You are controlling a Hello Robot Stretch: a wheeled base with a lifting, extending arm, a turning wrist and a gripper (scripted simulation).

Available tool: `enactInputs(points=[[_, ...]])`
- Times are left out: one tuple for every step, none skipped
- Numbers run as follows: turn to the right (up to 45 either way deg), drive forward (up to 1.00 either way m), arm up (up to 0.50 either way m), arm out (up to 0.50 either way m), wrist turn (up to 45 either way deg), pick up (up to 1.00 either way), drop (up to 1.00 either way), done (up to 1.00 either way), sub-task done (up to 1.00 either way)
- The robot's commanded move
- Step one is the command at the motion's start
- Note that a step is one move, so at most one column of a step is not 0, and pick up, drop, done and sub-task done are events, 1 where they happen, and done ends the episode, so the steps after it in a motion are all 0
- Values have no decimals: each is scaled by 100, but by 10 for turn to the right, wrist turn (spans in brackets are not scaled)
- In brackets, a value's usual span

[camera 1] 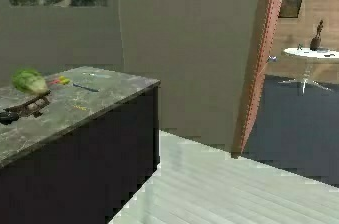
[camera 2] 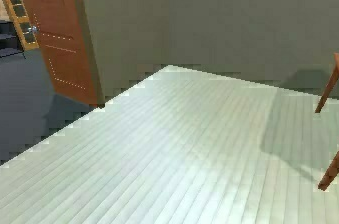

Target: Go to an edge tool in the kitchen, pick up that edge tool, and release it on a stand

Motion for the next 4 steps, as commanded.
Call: enactInputs(points=[[0,65,0,0,0,0,0,0,0],[-450,0,0,0,0,0,0,0,0],[-450,0,0,0,0,0,0,0,0],[-270,0,0,0,0,0,0,0,0]])
